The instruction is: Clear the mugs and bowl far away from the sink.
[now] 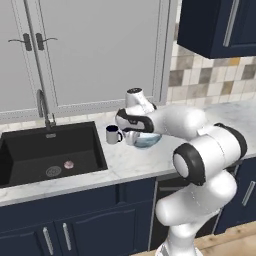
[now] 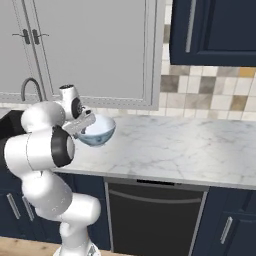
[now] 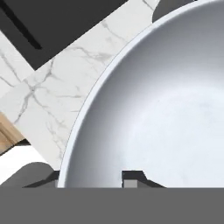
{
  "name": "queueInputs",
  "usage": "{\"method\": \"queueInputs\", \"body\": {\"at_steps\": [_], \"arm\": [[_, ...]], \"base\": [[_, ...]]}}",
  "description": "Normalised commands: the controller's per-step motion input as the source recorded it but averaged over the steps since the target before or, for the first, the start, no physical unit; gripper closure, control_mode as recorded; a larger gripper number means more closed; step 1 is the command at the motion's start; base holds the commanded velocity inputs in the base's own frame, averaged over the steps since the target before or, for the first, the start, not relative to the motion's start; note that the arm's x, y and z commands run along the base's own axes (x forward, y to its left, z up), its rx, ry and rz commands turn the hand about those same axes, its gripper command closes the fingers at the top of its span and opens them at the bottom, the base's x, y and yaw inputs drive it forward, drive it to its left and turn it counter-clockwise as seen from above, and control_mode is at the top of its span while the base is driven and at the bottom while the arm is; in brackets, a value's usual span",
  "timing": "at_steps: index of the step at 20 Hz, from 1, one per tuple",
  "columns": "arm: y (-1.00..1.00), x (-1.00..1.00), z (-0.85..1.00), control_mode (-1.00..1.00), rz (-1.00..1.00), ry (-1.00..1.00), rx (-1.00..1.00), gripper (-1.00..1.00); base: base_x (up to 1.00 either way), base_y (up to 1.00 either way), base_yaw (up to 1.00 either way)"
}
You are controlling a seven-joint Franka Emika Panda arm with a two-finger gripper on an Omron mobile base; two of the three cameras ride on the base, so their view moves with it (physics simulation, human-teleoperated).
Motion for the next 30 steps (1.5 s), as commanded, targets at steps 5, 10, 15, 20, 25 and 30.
{"method": "queueInputs", "body": {"at_steps": [5,10,15,20,25,30], "arm": [[0.0,-0.62,1.0,-1.0,0.05,-0.01,0.07,1.0],[-0.02,-0.5,0.84,-1.0,0.04,-0.01,0.08,1.0],[-0.08,-0.5,0.25,-1.0,0.05,-0.15,0.02,1.0],[0.0,0.0,0.0,1.0,0.0,0.0,0.0,1.0],[0.0,0.0,0.0,1.0,0.0,0.0,0.0,1.0],[0.0,0.0,0.0,1.0,0.0,0.0,0.0,1.0]], "base": [[0.0,0.0,0.0],[0.0,0.0,0.0],[0.0,0.0,0.0],[-0.69,0.0,0.11],[-0.63,0.0,0.4],[-0.39,0.0,0.86]]}}
